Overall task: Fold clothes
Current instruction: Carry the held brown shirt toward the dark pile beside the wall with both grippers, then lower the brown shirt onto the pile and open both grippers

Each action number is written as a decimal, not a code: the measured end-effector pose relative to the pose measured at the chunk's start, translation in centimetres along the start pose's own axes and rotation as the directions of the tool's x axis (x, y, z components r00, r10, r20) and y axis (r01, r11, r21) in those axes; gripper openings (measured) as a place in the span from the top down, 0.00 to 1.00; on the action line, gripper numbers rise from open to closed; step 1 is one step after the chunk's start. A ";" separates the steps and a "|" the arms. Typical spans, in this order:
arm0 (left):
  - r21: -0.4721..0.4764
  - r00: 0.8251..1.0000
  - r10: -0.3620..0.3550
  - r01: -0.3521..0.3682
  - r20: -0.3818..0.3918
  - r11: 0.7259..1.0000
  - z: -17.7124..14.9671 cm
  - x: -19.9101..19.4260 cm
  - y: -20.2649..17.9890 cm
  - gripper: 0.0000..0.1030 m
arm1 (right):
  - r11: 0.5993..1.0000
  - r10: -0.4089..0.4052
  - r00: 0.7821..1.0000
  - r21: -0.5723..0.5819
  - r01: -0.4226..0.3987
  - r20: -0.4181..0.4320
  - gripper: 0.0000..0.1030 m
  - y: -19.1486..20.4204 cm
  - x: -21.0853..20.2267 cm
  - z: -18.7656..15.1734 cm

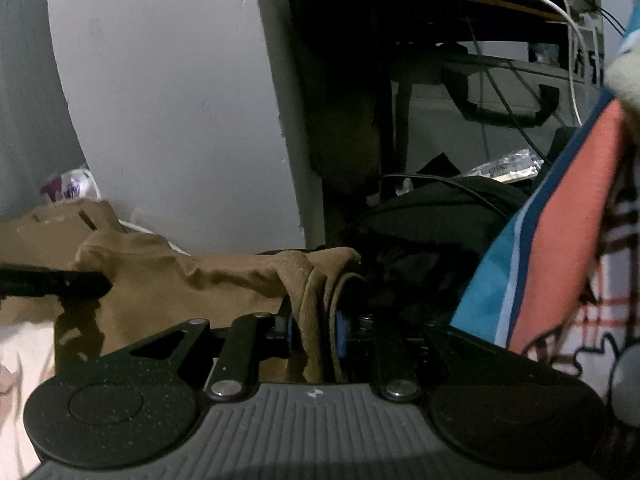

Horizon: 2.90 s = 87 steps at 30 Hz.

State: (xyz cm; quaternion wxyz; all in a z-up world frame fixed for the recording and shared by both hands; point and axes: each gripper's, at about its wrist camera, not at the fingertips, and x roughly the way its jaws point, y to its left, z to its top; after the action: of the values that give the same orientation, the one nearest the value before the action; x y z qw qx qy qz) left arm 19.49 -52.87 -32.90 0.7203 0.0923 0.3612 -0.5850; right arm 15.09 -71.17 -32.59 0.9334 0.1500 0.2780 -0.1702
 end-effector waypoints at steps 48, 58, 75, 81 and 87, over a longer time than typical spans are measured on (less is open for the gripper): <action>0.127 0.997 0.069 -0.065 -0.032 0.990 -0.7 -0.5 -2.2 0.59 | 0.979 -0.097 0.995 -0.180 0.094 -0.005 0.72 2.7 3.1 0.8; 0.114 0.988 0.125 -0.114 -0.094 0.987 -1.8 3.1 -1.9 0.59 | 0.979 -0.138 0.986 -0.166 0.122 -0.090 0.79 2.1 6.6 -0.5; 0.124 0.990 0.137 -0.130 -0.044 0.984 -0.2 1.0 -2.3 0.62 | 0.989 -0.086 0.995 -0.122 0.081 -0.041 0.77 3.4 5.2 1.7; 0.147 0.994 0.096 -0.088 -0.047 0.985 -0.3 1.3 -3.4 0.62 | 0.993 0.006 1.000 -0.115 -0.009 -0.026 0.75 4.6 3.6 2.1; 0.126 0.995 0.056 -0.045 -0.083 0.991 0.3 3.9 -4.0 0.80 | 0.993 0.063 0.994 -0.091 -0.070 -0.086 0.75 5.7 5.7 1.7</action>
State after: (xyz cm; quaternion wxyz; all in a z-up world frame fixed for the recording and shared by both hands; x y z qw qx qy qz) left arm 16.22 -57.27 -34.01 0.7116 0.1713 0.3523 -0.5833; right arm 22.67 -68.03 -33.45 0.9323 0.1222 0.3189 -0.1194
